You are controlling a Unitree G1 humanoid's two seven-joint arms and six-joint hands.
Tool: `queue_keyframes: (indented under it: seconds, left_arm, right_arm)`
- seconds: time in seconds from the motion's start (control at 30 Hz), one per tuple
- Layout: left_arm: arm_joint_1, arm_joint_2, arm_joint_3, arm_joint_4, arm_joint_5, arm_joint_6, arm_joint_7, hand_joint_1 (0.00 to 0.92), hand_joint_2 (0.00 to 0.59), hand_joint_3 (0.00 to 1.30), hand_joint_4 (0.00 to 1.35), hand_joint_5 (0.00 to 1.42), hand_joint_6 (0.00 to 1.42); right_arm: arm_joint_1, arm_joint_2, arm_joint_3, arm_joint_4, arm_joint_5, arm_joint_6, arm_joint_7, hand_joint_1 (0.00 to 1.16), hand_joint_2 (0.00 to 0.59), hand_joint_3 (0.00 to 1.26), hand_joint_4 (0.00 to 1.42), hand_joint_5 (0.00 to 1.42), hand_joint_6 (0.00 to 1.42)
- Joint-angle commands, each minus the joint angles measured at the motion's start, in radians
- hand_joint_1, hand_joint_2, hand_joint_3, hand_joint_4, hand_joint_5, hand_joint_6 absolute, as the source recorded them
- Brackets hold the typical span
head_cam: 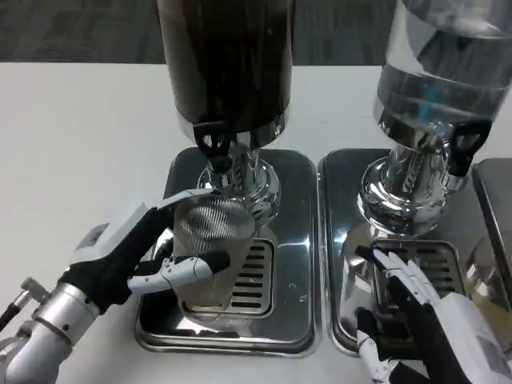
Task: Grasp the cup under the faucet to collect the drink, then remove the cup.
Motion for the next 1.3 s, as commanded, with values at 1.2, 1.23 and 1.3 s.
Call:
queue_keyframes:
  seconds: [1.2, 1.23, 1.3]
  left_arm:
    - [0.264, 0.14, 0.131, -0.527, 0.088, 0.28, 0.038, 0.0, 0.054, 0.1, 0.0, 0.0, 0.06]
    - [0.277, 0.139, 0.141, -0.542, 0.079, 0.275, 0.041, 0.0, 0.054, 0.1, 0.0, 0.0, 0.06]
    - [0.304, 0.137, 0.165, -0.569, 0.051, 0.249, 0.044, 0.0, 0.08, 0.09, 0.0, 0.01, 0.07]
  right_arm:
    - [0.006, -0.022, -0.043, -0.036, 0.066, 0.017, 0.052, 0.67, 0.564, 0.15, 0.09, 0.06, 0.29]
    - [0.008, -0.023, -0.044, -0.039, 0.067, 0.017, 0.053, 0.67, 0.564, 0.15, 0.09, 0.06, 0.3]
    - [0.01, -0.023, -0.046, -0.042, 0.066, 0.017, 0.056, 0.67, 0.564, 0.15, 0.09, 0.06, 0.3]
